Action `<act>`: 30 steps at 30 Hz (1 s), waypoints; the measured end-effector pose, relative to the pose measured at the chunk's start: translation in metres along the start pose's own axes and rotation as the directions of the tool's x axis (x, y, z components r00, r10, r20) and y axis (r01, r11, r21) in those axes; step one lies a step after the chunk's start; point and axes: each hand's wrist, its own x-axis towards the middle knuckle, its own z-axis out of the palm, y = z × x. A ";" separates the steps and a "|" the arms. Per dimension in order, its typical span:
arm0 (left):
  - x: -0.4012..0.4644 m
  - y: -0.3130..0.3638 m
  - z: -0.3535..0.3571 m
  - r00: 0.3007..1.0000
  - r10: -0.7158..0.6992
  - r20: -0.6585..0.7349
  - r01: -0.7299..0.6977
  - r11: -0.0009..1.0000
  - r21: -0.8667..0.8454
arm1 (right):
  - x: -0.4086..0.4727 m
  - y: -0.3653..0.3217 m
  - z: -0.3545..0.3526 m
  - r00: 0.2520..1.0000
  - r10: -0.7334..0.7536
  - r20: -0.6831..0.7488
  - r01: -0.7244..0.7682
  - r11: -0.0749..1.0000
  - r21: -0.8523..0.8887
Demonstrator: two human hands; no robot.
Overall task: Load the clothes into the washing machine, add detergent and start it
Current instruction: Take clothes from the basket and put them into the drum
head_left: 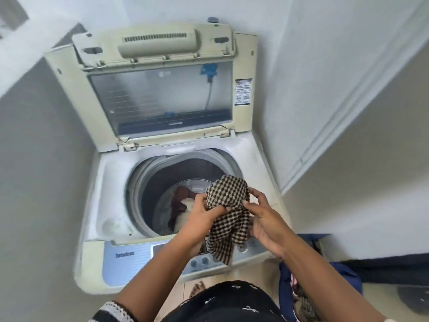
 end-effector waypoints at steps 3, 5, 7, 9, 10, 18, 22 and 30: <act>0.018 0.000 -0.037 1.000 0.022 0.006 -0.022 0.990 0.137 | 0.033 0.007 0.025 0.999 0.010 0.046 -0.001 0.980 -0.200; 0.028 0.003 -0.058 0.998 0.060 -0.006 -0.058 0.981 0.188 | 0.051 0.009 0.042 0.999 -0.026 0.025 0.033 0.943 -0.330; 0.040 0.007 -0.078 0.992 0.116 -0.050 -0.102 0.970 0.219 | 0.068 0.008 0.057 0.998 -0.064 0.019 0.066 0.908 -0.414; 0.051 0.013 -0.094 0.980 0.179 -0.090 -0.148 0.951 0.272 | 0.083 0.006 0.069 0.993 -0.105 0.046 0.114 0.877 -0.467; 0.058 0.015 -0.102 0.973 0.202 -0.113 -0.160 0.939 0.305 | 0.092 0.007 0.073 0.990 -0.126 0.061 0.139 0.862 -0.487; 0.095 -0.006 -0.151 0.985 0.077 -0.151 0.021 0.828 0.561 | 0.149 0.053 0.077 0.998 -0.051 0.046 0.068 0.613 -0.787; 0.102 -0.027 -0.161 0.979 -0.157 -0.131 0.203 0.702 0.682 | 0.157 0.077 0.066 0.993 0.119 0.022 -0.036 0.458 -0.888; 0.105 -0.034 -0.144 0.973 -0.169 -0.158 0.231 0.747 0.624 | 0.141 0.059 0.056 0.997 0.046 0.058 0.039 0.344 -0.938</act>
